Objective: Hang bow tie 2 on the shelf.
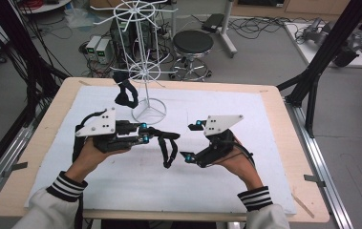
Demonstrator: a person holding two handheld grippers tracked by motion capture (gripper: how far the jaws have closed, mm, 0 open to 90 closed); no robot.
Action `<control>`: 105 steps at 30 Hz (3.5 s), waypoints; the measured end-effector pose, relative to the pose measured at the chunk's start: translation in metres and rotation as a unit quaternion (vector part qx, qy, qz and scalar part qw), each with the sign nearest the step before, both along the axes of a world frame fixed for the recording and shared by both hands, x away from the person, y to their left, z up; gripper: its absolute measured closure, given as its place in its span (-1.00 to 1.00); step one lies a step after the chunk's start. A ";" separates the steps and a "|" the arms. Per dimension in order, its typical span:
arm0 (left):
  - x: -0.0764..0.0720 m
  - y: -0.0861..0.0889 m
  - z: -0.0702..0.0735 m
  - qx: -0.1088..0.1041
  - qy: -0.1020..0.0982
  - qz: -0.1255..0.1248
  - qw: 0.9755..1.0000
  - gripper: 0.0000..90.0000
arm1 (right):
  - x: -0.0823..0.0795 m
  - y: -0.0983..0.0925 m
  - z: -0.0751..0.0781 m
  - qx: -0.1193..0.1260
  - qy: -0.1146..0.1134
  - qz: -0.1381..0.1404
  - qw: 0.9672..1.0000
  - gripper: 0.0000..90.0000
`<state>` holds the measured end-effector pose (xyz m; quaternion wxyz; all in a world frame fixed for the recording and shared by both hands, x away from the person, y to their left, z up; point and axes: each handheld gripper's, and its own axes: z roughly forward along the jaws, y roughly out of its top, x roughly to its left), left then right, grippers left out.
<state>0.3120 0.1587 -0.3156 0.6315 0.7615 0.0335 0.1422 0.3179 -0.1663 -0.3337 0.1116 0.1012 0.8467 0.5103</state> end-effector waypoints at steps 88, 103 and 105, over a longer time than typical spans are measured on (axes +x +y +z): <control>0.073 0.078 0.049 -0.069 -0.040 0.194 0.978 0.83 | -0.066 -0.110 -0.096 0.215 -0.100 -0.274 0.932 -0.76; 0.081 0.082 0.039 -0.057 -0.051 0.215 0.974 0.83 | -0.066 -0.111 -0.099 0.221 -0.097 -0.277 0.930 -0.76; 0.082 0.081 0.038 -0.054 -0.052 0.218 0.973 0.83 | -0.066 -0.111 -0.099 0.221 -0.094 -0.277 0.930 -0.76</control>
